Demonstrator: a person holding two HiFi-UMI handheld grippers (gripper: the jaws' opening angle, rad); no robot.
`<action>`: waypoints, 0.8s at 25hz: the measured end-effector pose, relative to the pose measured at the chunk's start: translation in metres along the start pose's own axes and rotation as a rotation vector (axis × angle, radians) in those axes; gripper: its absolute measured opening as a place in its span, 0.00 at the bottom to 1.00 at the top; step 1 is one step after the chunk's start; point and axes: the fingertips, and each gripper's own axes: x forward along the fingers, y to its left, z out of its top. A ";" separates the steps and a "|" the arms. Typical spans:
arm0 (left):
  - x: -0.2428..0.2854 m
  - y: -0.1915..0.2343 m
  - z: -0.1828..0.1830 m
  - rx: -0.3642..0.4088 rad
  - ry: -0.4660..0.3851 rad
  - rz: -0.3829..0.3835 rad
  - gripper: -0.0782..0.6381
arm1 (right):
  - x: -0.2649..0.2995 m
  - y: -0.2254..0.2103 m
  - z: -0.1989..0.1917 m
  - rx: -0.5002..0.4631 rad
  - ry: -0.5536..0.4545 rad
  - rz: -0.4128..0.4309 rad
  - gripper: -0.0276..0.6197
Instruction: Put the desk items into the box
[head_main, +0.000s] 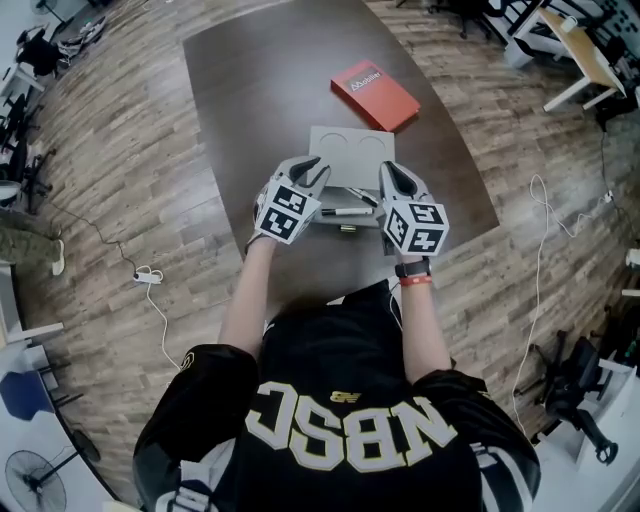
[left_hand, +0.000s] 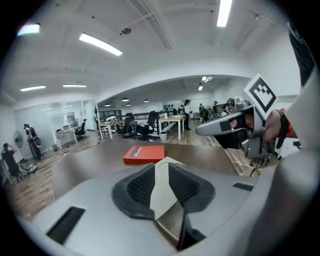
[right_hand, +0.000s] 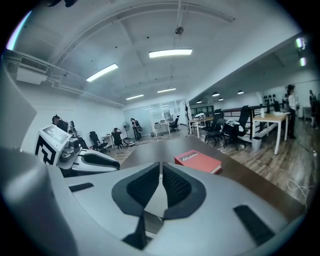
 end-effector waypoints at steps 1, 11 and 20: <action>-0.004 0.005 0.002 -0.024 -0.012 0.027 0.24 | -0.001 0.000 0.003 -0.003 -0.008 -0.008 0.09; -0.035 0.022 0.019 -0.179 -0.145 0.161 0.18 | -0.016 -0.005 0.008 0.001 -0.054 -0.093 0.08; -0.045 0.028 0.037 -0.218 -0.219 0.250 0.13 | -0.041 -0.024 0.016 -0.024 -0.125 -0.193 0.06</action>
